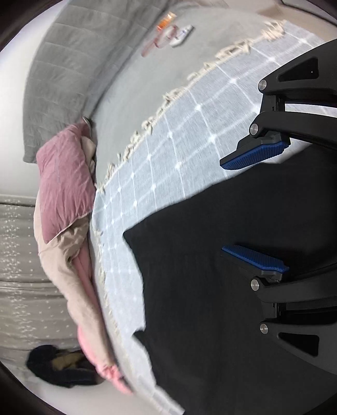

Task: Fold large clothes

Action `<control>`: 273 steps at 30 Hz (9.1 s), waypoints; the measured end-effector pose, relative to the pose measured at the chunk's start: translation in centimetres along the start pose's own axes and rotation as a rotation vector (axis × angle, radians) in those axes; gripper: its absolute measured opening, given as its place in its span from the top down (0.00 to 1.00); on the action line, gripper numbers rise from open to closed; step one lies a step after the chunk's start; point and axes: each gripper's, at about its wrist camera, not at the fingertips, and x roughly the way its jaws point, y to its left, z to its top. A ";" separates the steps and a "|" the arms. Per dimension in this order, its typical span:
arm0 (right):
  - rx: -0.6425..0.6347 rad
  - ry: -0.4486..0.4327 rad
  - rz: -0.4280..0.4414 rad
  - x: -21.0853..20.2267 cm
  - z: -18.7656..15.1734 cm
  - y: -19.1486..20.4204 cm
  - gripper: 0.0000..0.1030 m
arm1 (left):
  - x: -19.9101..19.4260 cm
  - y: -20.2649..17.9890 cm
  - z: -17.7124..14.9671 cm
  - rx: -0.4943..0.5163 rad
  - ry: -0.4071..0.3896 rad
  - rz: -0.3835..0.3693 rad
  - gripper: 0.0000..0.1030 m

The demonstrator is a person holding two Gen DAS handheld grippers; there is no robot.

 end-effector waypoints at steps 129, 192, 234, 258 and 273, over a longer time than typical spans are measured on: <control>0.223 0.165 0.508 2.0 1.8 -3.1 0.71 | -2.5 -19.8 -7.9 0.485 -0.018 -0.578 0.15; 0.450 0.138 0.890 0.7 2.7 -8.2 0.61 | 3.0 -31.6 0.5 0.170 0.176 -0.858 0.20; 0.173 0.086 -0.025 -11.4 -6.0 -9.6 0.30 | -4.3 -36.2 -11.5 0.664 0.082 -0.228 0.01; 0.133 0.158 -0.072 -11.5 -9.5 -4.6 0.25 | -4.7 -31.6 -12.5 0.568 0.089 -0.256 0.01; 0.148 0.172 -0.043 -11.6 -9.8 -4.7 0.25 | -4.2 -31.8 -13.2 0.585 0.118 -0.258 0.01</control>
